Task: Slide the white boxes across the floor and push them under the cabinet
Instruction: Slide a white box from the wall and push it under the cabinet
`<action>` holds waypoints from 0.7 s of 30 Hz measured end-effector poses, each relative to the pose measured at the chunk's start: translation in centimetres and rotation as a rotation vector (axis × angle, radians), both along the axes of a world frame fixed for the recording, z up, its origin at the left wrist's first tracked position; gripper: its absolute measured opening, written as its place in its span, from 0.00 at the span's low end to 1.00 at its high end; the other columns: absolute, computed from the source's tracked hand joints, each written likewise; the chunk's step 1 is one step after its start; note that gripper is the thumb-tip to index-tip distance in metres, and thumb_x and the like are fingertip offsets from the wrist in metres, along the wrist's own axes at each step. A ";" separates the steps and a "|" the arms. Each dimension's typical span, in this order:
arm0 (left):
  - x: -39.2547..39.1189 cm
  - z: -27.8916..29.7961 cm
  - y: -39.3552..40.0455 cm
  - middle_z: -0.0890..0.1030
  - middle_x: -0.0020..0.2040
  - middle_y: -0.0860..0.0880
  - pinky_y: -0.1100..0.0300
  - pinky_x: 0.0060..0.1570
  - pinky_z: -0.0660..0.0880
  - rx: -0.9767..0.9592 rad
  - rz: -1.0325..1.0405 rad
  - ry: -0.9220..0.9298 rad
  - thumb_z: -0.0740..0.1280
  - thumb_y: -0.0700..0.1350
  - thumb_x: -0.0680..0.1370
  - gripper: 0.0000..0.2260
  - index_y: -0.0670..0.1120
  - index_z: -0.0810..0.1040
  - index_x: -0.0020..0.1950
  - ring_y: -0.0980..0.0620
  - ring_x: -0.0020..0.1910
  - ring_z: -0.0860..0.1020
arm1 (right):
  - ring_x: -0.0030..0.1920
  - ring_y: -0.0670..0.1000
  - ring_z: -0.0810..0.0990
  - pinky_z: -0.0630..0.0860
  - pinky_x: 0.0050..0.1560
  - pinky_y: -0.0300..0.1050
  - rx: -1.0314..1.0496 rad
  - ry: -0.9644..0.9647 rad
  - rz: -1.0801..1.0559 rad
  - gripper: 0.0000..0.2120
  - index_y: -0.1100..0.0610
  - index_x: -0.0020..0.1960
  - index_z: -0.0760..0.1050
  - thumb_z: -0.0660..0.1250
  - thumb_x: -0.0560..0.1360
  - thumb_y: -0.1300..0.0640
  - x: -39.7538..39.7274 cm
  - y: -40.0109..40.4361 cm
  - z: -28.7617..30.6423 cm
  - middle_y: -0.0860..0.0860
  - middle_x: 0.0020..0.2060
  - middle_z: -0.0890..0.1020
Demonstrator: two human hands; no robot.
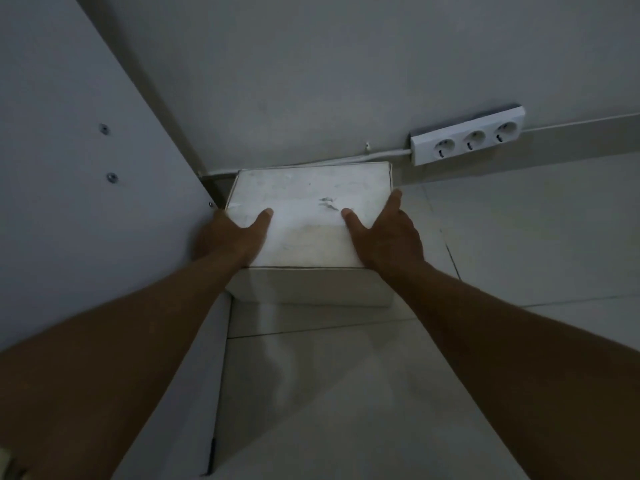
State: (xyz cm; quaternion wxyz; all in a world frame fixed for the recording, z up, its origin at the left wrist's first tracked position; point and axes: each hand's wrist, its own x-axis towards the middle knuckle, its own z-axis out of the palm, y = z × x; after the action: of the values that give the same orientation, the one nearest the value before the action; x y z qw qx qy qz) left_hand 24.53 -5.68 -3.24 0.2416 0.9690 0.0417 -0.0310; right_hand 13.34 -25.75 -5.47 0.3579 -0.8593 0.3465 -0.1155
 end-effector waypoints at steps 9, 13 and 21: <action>-5.0 0.9 0.6 0.77 0.64 0.44 0.52 0.56 0.72 -0.098 -0.006 -0.081 0.66 0.71 0.69 0.38 0.45 0.71 0.68 0.41 0.61 0.76 | 0.67 0.62 0.70 0.68 0.63 0.54 0.002 -0.029 -0.005 0.48 0.57 0.79 0.43 0.62 0.74 0.32 -5.0 0.9 1.1 0.61 0.71 0.67; -7.5 3.4 0.6 0.76 0.64 0.43 0.48 0.60 0.73 -0.110 -0.062 -0.137 0.65 0.72 0.69 0.39 0.45 0.70 0.68 0.40 0.62 0.75 | 0.67 0.62 0.70 0.68 0.64 0.53 -0.024 -0.049 -0.086 0.48 0.58 0.79 0.44 0.60 0.73 0.30 -8.3 2.0 3.2 0.61 0.71 0.67; -14.8 7.7 2.0 0.77 0.63 0.43 0.49 0.59 0.72 -0.127 -0.202 -0.202 0.63 0.75 0.66 0.41 0.46 0.72 0.67 0.40 0.61 0.76 | 0.67 0.62 0.70 0.68 0.64 0.54 -0.112 -0.036 -0.301 0.49 0.56 0.79 0.46 0.58 0.71 0.27 -17.7 5.0 8.4 0.59 0.71 0.68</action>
State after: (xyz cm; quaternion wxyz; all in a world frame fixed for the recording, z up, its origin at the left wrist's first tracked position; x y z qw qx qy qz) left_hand 9.78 -3.70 4.50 0.3012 0.9492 -0.0823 0.0397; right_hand -4.39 -20.73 2.91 0.2941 -0.8141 0.4580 -0.2026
